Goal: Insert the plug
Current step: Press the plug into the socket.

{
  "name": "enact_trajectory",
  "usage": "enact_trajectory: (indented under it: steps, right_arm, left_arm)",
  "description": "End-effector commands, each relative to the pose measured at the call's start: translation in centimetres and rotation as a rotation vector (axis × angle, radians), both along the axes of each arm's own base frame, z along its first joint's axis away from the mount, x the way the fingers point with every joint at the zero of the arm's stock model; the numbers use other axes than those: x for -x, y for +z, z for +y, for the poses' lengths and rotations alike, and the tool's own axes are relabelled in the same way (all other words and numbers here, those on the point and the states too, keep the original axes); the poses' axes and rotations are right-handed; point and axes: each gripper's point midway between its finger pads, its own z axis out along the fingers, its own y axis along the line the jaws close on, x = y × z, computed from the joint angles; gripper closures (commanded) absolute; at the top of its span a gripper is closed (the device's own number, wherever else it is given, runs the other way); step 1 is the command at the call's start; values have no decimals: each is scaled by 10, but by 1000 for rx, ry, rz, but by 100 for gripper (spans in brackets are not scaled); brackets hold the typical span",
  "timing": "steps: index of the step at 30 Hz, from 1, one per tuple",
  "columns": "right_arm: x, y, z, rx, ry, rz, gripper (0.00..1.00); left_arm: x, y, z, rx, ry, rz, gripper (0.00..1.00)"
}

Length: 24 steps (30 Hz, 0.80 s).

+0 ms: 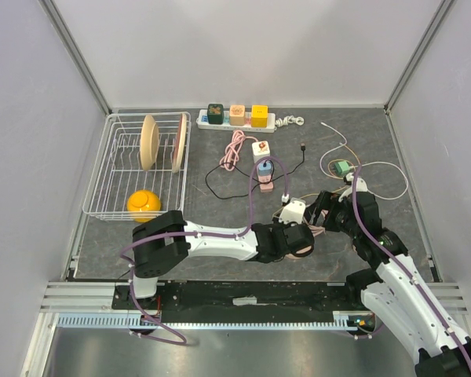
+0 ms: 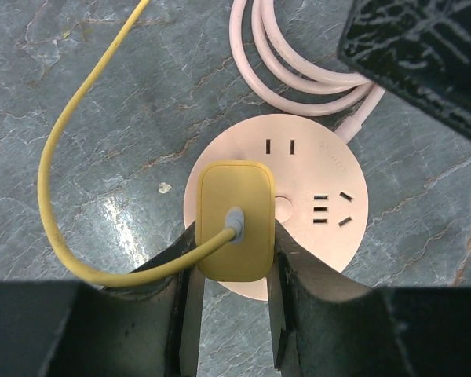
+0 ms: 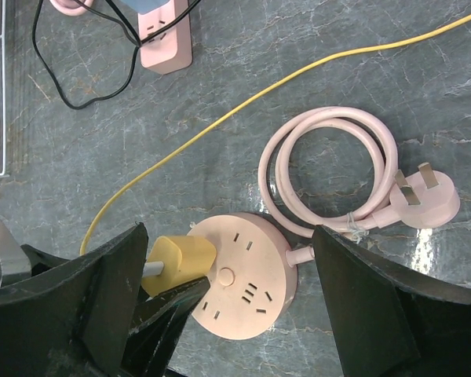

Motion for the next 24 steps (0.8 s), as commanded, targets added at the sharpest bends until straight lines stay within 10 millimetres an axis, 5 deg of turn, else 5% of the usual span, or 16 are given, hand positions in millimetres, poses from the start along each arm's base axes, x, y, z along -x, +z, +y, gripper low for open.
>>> enact_trajectory:
  steps: [1, 13, 20, 24]
  right_arm:
    - [-2, -5, -1, 13, -4, -8, 7]
    - [0, -9, -3, 20, -13, -6, 7]
    - [-3, 3, -2, 13, -4, -38, 7]
    - [-5, 8, -1, 12, 2, -52, 7]
  left_arm:
    - [8, -38, 18, -120, 12, 5, 98]
    - [23, -81, 42, -290, -30, 37, 98]
    - [-7, -76, 75, -327, 26, -9, 97]
    - [-26, -68, 91, -329, 15, -44, 83]
